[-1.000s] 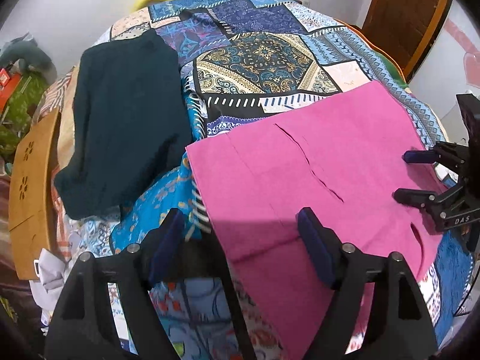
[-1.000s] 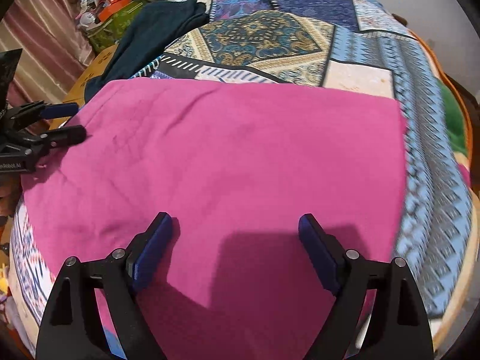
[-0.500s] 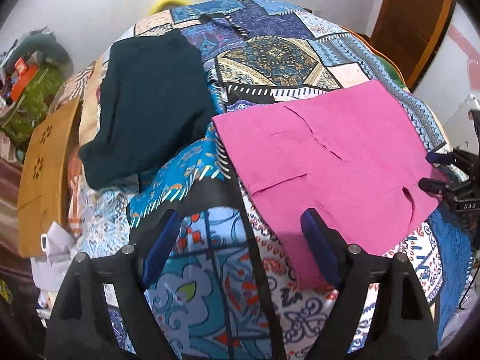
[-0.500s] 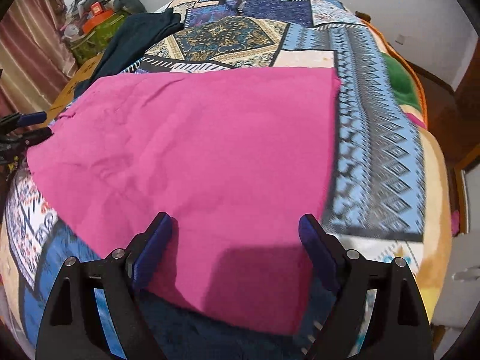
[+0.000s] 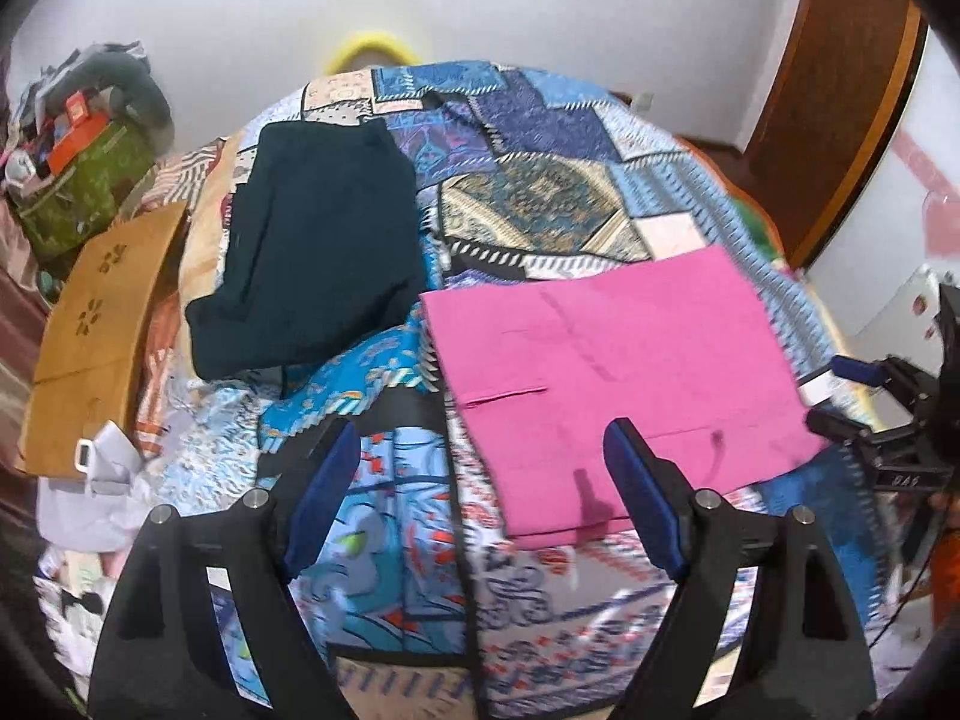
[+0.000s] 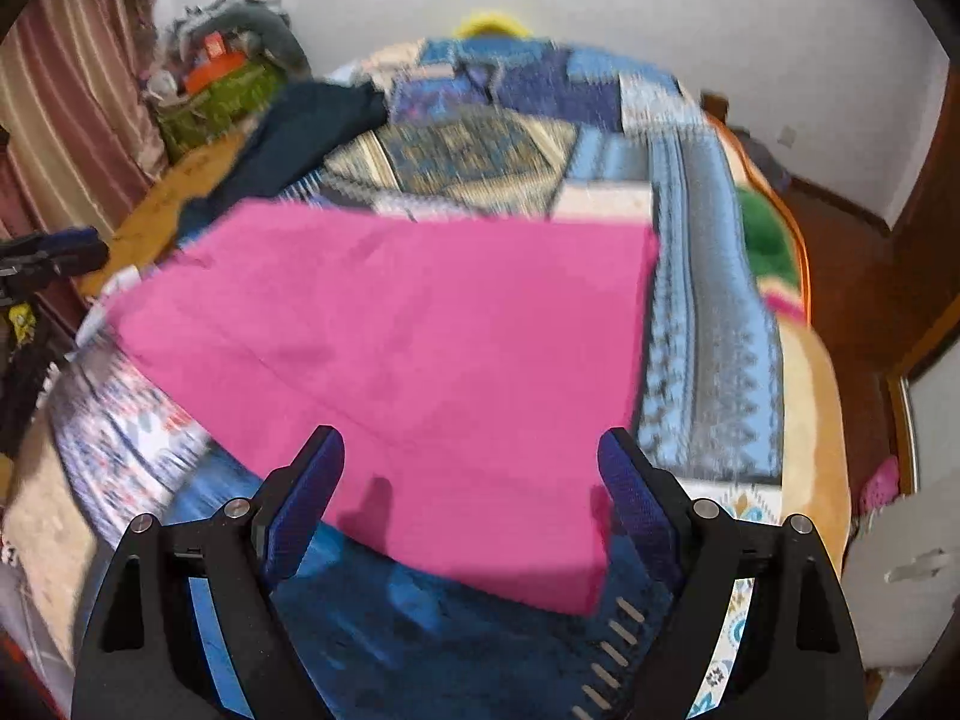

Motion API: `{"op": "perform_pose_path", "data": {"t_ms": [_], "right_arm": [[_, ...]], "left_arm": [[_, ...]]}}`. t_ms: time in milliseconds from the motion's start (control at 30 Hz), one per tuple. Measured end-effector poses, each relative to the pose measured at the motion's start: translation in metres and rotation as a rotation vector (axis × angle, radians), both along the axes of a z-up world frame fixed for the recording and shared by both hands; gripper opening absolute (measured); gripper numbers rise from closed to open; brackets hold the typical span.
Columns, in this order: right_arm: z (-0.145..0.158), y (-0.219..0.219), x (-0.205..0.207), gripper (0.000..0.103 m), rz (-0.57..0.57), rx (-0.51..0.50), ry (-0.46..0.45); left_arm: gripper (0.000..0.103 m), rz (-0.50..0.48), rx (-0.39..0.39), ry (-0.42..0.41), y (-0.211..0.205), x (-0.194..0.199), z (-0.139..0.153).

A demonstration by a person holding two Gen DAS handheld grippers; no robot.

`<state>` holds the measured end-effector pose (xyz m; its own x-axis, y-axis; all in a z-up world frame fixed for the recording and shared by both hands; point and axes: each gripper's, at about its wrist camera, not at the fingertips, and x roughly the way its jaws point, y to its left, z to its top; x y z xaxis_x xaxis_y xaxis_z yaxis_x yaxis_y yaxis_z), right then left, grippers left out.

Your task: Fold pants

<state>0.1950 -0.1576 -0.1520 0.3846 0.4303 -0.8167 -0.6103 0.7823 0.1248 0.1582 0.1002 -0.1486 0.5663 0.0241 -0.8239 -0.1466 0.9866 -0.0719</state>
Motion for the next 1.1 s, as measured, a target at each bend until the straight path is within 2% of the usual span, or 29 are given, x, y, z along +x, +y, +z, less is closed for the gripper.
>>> {"op": "perform_pose_path", "data": {"t_ms": [133, 267, 433, 567, 900, 1000, 1067, 1100], "right_arm": [[0.014, 0.016, -0.006, 0.084, 0.022, 0.072, -0.036], [0.006, 0.037, -0.011, 0.084, 0.048, 0.070, -0.050], [-0.016, 0.048, -0.014, 0.084, 0.051, 0.051, -0.021], [-0.029, 0.044, -0.011, 0.084, 0.026, 0.053, 0.029], [-0.038, 0.040, -0.014, 0.084, 0.017, 0.083, 0.083], [-0.039, 0.039, -0.014, 0.084, 0.012, 0.091, 0.095], [-0.039, 0.038, -0.015, 0.084, 0.008, 0.094, 0.098], [-0.039, 0.037, -0.015, 0.084, 0.006, 0.095, 0.097]], "left_arm": [[0.083, -0.011, -0.093, 0.018, -0.012, -0.004, -0.004], [0.083, -0.020, -0.155, 0.052, -0.024, -0.009, -0.016], [0.083, -0.036, -0.240, 0.110, -0.034, -0.014, -0.033], [0.083, -0.020, -0.268, 0.105, -0.038, -0.019, -0.036], [0.084, 0.003, -0.508, 0.121, -0.022, 0.008, -0.053], [0.084, 0.020, -0.528, 0.123, -0.016, 0.018, -0.057], [0.075, 0.041, -0.481, 0.126, -0.017, 0.026, -0.058], [0.065, 0.052, -0.444, 0.131, -0.018, 0.030, -0.058]]}}
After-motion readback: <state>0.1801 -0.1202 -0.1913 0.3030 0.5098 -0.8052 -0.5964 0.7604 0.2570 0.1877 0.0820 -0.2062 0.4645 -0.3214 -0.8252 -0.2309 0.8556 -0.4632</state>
